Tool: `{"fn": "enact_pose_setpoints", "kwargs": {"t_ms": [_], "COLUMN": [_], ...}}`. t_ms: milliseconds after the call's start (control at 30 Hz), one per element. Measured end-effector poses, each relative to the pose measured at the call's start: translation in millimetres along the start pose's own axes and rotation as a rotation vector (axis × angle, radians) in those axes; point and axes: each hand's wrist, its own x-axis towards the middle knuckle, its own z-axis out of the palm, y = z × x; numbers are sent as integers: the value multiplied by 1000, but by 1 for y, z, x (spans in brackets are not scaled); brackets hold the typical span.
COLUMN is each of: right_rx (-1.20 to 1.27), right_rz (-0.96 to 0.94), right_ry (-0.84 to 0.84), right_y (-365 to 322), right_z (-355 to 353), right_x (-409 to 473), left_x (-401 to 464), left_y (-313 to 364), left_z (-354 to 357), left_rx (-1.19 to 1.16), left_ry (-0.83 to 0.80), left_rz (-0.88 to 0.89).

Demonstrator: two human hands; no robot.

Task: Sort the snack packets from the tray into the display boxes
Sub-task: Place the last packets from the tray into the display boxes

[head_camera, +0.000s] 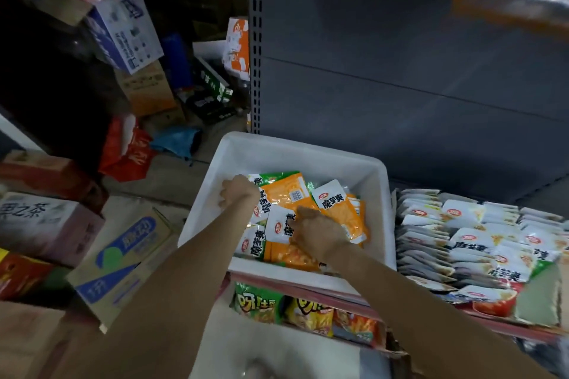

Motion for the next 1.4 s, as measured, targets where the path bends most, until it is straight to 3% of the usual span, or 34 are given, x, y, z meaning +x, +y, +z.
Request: {"fn": "enact_pose_setpoints", "kwargs": {"t_ms": [100, 200, 300, 433, 533, 600, 700, 833, 967, 1133, 1300, 1400], "right_rx": [8, 148, 160, 98, 280, 340, 219, 422, 552, 685, 736, 728], "right_rz": [-33, 28, 25, -2, 14, 109, 291, 156, 41, 54, 162, 244], "right_ry": [-11, -28, -63, -170, -221, -43, 379, 648, 608, 782, 775, 786], "right_y": [-5, -10, -12, -12, -8, -2, 7, 33, 75, 149, 228, 270], "right_z": [-1, -8, -6, -14, -25, -35, -49, -56, -71, -75, -58, -42], "right_x": [2, 0, -1, 5, 5, -6, -34, -67, -105, -166, -223, -245], "left_x": [0, -1, -13, -53, -75, -83, -97, -126, -173, -222, -263, -291], "left_y": [-1, -1, -4, -8, -18, -27, -27, -3, 45, 113, 169, 196], "left_z": [4, 2, -8, -30, -36, -39, -45, -47, -32, 9, 65, 94], "left_rx": [41, 114, -97, -328, -391, -421, -437, -470, -509, -717, -565, -494], "left_ry": [89, 203, 285, 261, 257, 272, 304, 249, 155, -27, -175, -181], "left_rz": [20, 159, 344, 619, 649, 646, 690, 787, 941, 953, 1010, 1105]}}
